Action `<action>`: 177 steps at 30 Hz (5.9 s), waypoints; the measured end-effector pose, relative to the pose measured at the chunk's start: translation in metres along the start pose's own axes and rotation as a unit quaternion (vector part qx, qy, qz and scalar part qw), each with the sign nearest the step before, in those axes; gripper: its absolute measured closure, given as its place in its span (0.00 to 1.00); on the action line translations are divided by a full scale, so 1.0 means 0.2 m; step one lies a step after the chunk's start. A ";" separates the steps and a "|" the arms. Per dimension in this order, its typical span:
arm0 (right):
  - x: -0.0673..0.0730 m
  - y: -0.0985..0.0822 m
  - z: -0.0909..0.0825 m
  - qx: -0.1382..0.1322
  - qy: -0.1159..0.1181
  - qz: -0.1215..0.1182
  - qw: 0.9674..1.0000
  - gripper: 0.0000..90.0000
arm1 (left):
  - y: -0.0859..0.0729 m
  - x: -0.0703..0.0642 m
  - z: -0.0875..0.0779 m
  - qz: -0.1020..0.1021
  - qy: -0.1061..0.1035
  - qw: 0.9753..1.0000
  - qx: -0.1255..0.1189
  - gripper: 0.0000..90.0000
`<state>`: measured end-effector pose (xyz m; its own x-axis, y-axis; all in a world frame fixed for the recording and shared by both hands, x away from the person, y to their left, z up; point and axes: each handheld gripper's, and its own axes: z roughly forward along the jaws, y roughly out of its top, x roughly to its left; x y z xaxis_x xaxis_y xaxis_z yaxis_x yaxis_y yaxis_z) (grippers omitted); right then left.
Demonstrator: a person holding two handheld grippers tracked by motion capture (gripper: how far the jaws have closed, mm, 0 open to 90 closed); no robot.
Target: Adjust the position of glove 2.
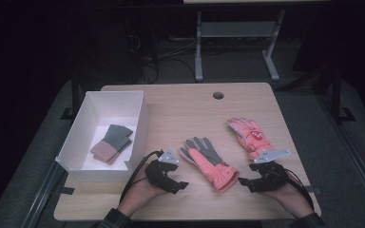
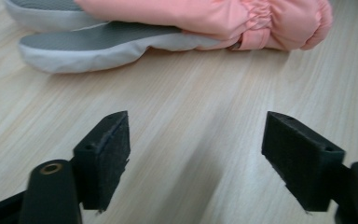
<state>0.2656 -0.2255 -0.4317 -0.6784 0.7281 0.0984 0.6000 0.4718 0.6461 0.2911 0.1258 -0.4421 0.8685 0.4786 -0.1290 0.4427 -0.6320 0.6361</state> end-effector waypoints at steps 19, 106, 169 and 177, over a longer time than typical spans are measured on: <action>-0.25 0.24 -0.04 -0.030 -0.031 0.033 0.999 0.45 | -0.02 0.00 0.02 0.006 0.024 1.000 0.000 0.15; -0.25 0.46 -0.10 -0.052 0.063 0.059 0.995 0.98 | -0.03 0.02 0.04 0.006 0.026 1.000 0.015 0.16; 0.05 0.52 0.12 -0.027 0.107 -0.011 0.994 0.68 | 0.00 0.02 0.00 -0.033 0.000 0.999 -0.023 0.62; -0.04 0.45 0.02 -0.057 0.076 -0.002 0.995 1.00 | 0.03 0.02 -0.01 -0.033 0.001 0.999 -0.023 1.00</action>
<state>0.3270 -0.1869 -0.3776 -0.7426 0.6383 0.2028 0.5504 0.4091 0.7278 0.2965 0.1243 -0.4364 0.8375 0.5195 -0.1695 0.4875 -0.5702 0.6612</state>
